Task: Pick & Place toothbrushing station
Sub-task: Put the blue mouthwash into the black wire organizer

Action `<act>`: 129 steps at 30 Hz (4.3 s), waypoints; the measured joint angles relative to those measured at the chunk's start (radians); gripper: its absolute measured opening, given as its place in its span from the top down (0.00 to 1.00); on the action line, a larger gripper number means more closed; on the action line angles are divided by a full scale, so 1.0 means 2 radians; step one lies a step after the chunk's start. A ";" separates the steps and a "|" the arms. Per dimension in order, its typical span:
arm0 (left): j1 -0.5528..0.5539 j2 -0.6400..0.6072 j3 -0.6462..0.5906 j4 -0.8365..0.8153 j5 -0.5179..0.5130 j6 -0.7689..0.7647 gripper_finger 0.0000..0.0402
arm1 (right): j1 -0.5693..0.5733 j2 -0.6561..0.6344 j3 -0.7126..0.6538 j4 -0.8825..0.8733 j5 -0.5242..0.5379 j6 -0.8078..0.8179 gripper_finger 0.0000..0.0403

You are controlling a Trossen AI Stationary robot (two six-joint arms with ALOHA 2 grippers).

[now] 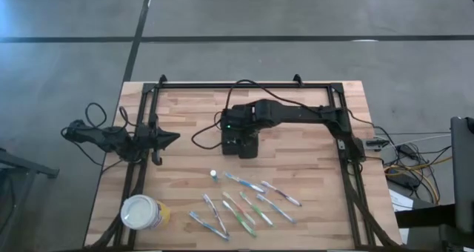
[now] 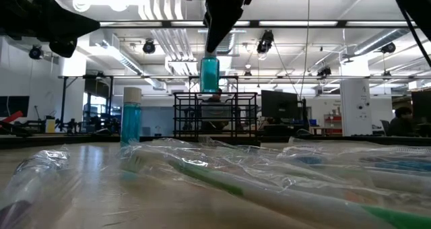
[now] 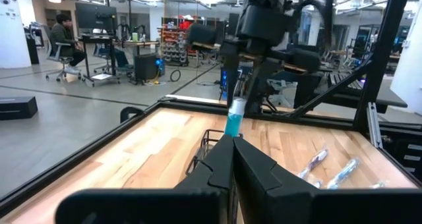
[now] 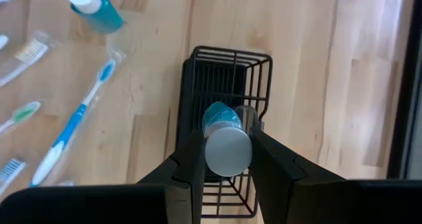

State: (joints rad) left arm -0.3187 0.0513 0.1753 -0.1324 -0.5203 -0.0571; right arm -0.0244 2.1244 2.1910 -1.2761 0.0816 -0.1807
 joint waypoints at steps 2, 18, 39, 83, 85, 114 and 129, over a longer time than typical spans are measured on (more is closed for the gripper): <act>0.000 0.000 0.000 -0.004 0.000 0.000 0.97 | -0.002 0.004 0.000 0.001 -0.004 -0.004 0.79; 0.000 0.000 0.000 -0.006 0.000 0.001 0.97 | -0.007 0.010 -0.037 0.044 -0.027 -0.011 0.77; 0.000 0.000 0.000 -0.006 0.000 0.001 0.97 | -0.010 0.010 -0.129 0.127 -0.030 -0.015 0.77; 0.000 0.000 0.000 -0.013 0.000 0.002 0.97 | -0.014 0.002 -0.141 0.140 -0.032 -0.027 0.74; 0.000 0.000 0.000 -0.013 0.000 0.002 0.97 | -0.014 0.001 -0.141 0.135 -0.031 -0.025 0.75; 0.000 0.000 0.000 -0.017 0.000 0.002 0.97 | -0.015 0.018 -0.144 0.135 -0.027 -0.034 0.74; 0.000 0.000 0.000 -0.017 0.000 0.002 0.97 | -0.015 0.018 -0.142 0.133 -0.030 -0.029 0.64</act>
State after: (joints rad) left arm -0.3183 0.0511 0.1753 -0.1673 -0.5209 -0.0527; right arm -0.0536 2.1597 1.9071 -1.0109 0.0216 -0.2379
